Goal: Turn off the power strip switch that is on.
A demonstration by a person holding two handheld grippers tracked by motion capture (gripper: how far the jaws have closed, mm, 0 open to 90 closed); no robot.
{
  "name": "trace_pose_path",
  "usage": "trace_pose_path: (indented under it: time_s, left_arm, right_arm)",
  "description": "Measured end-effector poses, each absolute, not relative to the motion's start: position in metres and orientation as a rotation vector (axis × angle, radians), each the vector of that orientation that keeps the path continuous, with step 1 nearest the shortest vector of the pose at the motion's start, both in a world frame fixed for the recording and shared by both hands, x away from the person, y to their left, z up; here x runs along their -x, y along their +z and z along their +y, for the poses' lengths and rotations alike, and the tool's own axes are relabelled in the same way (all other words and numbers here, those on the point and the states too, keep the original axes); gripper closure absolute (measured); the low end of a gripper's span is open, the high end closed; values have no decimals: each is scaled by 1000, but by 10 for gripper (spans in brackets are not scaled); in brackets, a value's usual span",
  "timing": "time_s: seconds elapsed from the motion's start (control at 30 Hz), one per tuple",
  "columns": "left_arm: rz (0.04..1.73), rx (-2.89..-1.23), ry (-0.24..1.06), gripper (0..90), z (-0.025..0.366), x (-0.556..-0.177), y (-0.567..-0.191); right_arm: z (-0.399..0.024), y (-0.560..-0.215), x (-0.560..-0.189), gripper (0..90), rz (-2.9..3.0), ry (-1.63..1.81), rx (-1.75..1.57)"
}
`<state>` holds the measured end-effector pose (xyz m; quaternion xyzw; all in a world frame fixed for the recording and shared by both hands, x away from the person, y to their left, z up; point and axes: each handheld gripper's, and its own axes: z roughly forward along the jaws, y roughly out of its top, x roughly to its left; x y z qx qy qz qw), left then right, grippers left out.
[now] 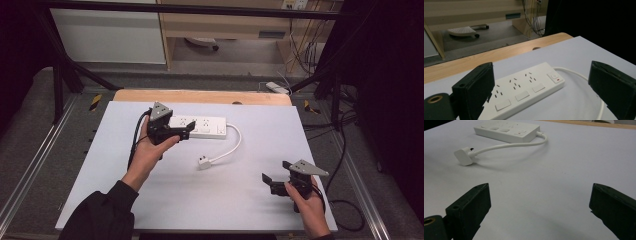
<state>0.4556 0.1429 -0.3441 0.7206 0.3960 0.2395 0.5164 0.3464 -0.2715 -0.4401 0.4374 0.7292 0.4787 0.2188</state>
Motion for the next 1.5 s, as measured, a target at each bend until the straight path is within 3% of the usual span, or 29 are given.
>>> trace_pose_path:
  time_s: [1.23,1.5]
  left_arm:
    - [1077,-1719,624,99,145,-496,-379]
    - [1114,-1731,636,182,148,-502,-385]
  right_arm:
    - [-273,-439,-346,40,2010,1333,-1212]
    - [-273,-440,-346,40,2008,1335,-1210]
